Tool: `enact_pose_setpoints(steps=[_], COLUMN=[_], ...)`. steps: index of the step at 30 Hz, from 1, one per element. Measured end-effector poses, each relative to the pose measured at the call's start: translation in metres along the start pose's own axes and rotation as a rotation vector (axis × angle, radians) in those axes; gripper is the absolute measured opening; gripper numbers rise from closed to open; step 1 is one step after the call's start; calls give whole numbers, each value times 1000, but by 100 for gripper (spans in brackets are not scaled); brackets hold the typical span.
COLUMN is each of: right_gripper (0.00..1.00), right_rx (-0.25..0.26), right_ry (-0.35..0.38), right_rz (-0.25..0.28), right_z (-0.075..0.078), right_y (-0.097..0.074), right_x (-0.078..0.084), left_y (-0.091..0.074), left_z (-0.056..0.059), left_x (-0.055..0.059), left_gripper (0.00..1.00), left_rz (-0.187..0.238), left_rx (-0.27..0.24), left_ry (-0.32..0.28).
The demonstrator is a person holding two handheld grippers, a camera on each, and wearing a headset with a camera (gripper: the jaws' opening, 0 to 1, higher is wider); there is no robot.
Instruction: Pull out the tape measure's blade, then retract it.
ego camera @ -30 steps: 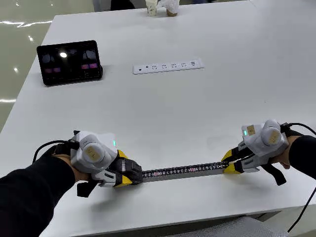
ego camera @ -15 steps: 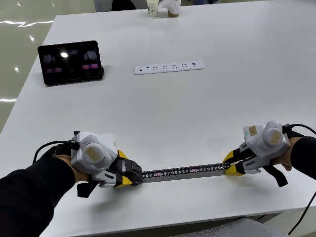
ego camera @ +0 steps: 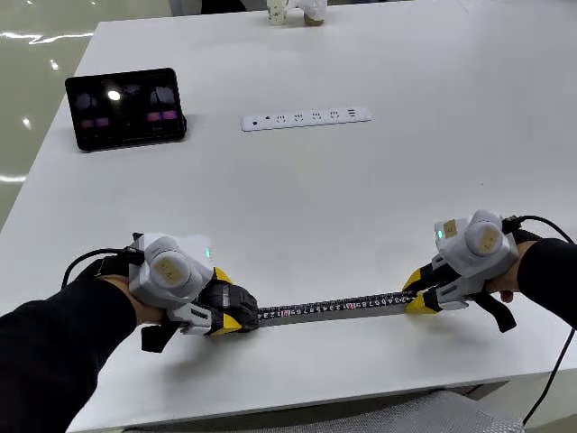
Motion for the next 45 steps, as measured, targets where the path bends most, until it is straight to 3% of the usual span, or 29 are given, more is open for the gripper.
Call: enact_pose_setpoints(steps=[4,13,21,28,35,45], right_gripper=[13,14,15,18,22,27], right_rx=[-3,5,0,-7,-6,34], right_ry=[-27,2,-35,-30,-31,10], right_rz=[-23,-43,-85,-110,-114,-97], right_z=[1,0,-1,-1,-2,-1], right_y=[0,0,0,0,1,-5], right_x=[0,-3,-7,-8,-6,-9], left_y=[0,-2,-7,-12,-16,-21], left_z=[0,-1,-1,-5,-4,-5], left_x=[0,0,-1,0,2,2], left_gripper=[33,33,33,40,45,56], left_rz=[-4,-18,-27,-13,-7,16], left_rx=[0,5,4,-11,-12,-11], left_ry=[-7,-5,-4,-70,-95,-141])
Point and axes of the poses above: the centre of the closed fingertips' face, and the gripper's own axes: y roughly forward along the fingers, z roughly to its right, x roughly out of its underside, the point moved 9 cm from there along -y, roughly backward along the fingers, and after that the axes turned 3 degrees about -x, right-handed, at the moved point
